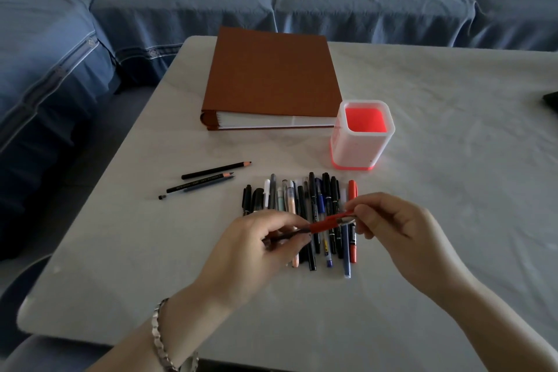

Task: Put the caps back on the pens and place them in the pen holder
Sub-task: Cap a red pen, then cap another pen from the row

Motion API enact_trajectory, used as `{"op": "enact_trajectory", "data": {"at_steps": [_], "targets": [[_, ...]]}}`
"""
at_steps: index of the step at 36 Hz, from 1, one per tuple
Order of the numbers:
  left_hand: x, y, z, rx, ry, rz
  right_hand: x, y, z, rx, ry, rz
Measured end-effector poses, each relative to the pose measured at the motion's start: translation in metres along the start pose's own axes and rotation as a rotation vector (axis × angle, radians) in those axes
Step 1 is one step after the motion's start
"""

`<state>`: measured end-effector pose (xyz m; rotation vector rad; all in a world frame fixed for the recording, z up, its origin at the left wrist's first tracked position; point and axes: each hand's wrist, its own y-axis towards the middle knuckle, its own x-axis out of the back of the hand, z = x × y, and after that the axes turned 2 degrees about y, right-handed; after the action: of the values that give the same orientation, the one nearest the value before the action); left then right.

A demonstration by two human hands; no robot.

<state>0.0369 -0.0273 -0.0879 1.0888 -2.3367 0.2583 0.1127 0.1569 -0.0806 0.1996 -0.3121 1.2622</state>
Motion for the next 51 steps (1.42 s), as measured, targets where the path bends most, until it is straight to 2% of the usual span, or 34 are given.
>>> {"op": "enact_trajectory", "data": {"at_steps": [5, 11, 13, 15, 18, 20, 23, 27, 29, 33, 42, 48, 51], "targets": [[-0.001, -0.001, 0.000, 0.027, 0.007, -0.019, -0.004, -0.003, -0.001, 0.040, -0.076, -0.014], [0.000, 0.004, -0.003, 0.295, -0.372, 0.078, -0.015, -0.004, -0.005, 0.101, -0.096, -0.062], [-0.002, 0.006, -0.003, 0.340, -0.462, 0.112, -0.021, -0.001, -0.007, 0.066, 0.025, -0.080], [-0.006, 0.009, -0.004, 0.314, -0.459, 0.110, -0.029, 0.003, -0.005, -0.013, 0.210, -0.103], [-0.009, 0.015, 0.003, 0.250, -0.398, 0.050, -0.039, 0.009, -0.006, -0.215, 0.566, -0.059], [-0.006, 0.020, 0.014, 0.219, -0.283, 0.001, -0.042, 0.014, -0.008, -0.289, 0.668, -0.046], [0.007, 0.024, 0.042, 0.212, -0.051, -0.089, -0.039, 0.021, -0.017, -0.322, 0.486, -0.077], [0.034, 0.025, 0.096, 0.189, 0.473, -0.279, -0.030, 0.033, -0.031, -0.347, 0.206, -0.137], [0.043, 0.026, 0.116, 0.239, 0.576, -0.326, -0.029, 0.039, -0.039, -0.309, -0.009, -0.153], [0.048, 0.025, 0.136, 0.301, 0.662, -0.347, -0.038, 0.047, -0.043, -0.231, -0.324, -0.146], [0.040, 0.034, 0.138, 0.403, 0.743, -0.285, -0.054, 0.038, -0.054, -0.172, -0.460, -0.122], [0.029, 0.034, 0.122, 0.317, 0.755, -0.265, -0.027, 0.018, -0.069, -0.147, -0.517, -0.173], [0.020, 0.034, 0.096, 0.223, 0.632, -0.236, -0.004, 0.013, -0.079, -0.172, -0.593, -0.216]]}}
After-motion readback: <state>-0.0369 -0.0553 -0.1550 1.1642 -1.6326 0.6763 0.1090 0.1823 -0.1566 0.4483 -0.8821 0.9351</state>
